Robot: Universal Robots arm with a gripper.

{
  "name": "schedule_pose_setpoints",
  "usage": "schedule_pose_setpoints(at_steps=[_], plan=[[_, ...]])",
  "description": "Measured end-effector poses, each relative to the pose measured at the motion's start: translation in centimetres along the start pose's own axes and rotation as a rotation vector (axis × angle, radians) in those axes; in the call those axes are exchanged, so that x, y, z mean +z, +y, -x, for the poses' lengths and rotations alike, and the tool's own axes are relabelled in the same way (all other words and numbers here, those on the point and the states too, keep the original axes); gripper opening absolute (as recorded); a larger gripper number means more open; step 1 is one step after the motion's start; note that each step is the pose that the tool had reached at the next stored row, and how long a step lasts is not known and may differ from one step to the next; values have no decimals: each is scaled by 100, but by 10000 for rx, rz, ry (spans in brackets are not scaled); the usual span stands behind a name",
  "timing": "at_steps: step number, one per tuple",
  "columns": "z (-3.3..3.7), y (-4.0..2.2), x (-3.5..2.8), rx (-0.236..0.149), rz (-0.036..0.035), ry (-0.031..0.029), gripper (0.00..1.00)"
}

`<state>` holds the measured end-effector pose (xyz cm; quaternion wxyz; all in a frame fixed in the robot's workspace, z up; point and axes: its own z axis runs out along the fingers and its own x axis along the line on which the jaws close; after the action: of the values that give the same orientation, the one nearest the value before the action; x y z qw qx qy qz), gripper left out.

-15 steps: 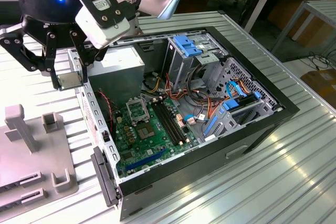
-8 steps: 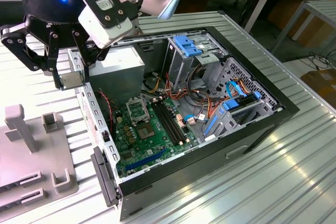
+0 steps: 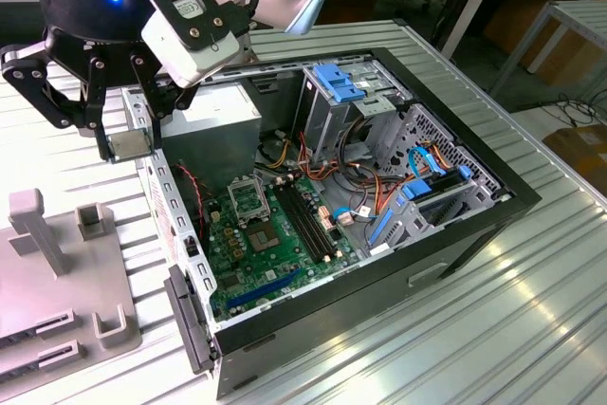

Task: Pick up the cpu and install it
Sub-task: 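Pick up the cpu and move it towards the insertion slot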

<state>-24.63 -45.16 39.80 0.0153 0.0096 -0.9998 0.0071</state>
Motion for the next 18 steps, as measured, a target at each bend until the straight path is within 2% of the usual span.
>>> schedule_pose_setpoints(at_steps=[5, 10, 18], plan=[[31, -1, 0, -1, 1, -1, 47], [172, -4, -6, -1, -1, 1, 47], [329, -6, -9, -1, 0, 0, 47]])
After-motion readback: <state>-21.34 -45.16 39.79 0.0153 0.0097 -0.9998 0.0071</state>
